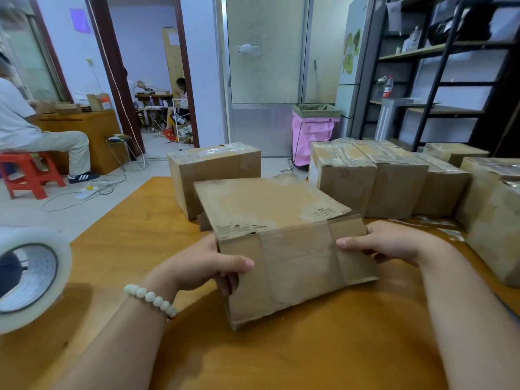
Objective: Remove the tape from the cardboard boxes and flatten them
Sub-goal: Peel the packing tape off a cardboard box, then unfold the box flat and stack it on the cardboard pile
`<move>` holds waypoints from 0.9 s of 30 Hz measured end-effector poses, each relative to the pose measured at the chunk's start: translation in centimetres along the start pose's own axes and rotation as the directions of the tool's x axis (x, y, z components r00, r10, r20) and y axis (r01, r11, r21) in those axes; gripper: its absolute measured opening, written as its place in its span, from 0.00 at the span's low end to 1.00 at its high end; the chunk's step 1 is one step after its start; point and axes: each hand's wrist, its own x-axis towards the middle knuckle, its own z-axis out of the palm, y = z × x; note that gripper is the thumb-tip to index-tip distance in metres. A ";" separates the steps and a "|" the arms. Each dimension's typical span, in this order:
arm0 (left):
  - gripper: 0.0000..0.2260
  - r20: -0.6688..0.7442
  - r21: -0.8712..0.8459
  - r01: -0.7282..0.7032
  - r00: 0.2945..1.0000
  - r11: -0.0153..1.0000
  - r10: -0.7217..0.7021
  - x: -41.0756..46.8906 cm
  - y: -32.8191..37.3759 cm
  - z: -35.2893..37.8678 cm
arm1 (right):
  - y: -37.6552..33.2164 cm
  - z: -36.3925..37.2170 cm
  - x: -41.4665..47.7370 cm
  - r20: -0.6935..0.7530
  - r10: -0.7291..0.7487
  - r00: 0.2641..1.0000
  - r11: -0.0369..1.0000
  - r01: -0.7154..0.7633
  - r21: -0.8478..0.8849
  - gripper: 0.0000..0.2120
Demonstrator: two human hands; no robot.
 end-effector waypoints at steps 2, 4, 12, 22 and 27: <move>0.21 0.204 -0.084 0.011 0.979 0.996 0.006 -0.3 0.1 -0.5 | 0.1 -0.1 0.1 -0.007 0.030 1.000 0.999 -0.030 -0.045 0.14; 0.17 0.332 -0.197 0.000 0.941 0.980 0.067 -0.3 -0.2 -1.1 | 0.2 -0.2 0.2 -0.018 0.040 0.999 0.996 -0.041 -0.081 0.17; 0.25 -0.371 -0.472 -0.389 0.902 0.791 0.222 -0.2 0.4 -2.0 | 0.3 0.2 0.9 -0.151 -0.004 0.989 0.992 -0.015 -0.124 0.18; 0.16 -0.221 0.801 0.193 0.975 0.567 -0.019 2.7 -1.7 0.3 | -0.5 1.9 1.8 -0.255 0.057 0.965 0.944 -0.136 -0.300 0.13; 0.13 -0.113 0.830 0.035 0.988 0.557 0.106 2.6 -0.9 1.2 | -1.8 3.5 1.7 -0.305 0.006 0.952 0.904 -0.136 -0.405 0.31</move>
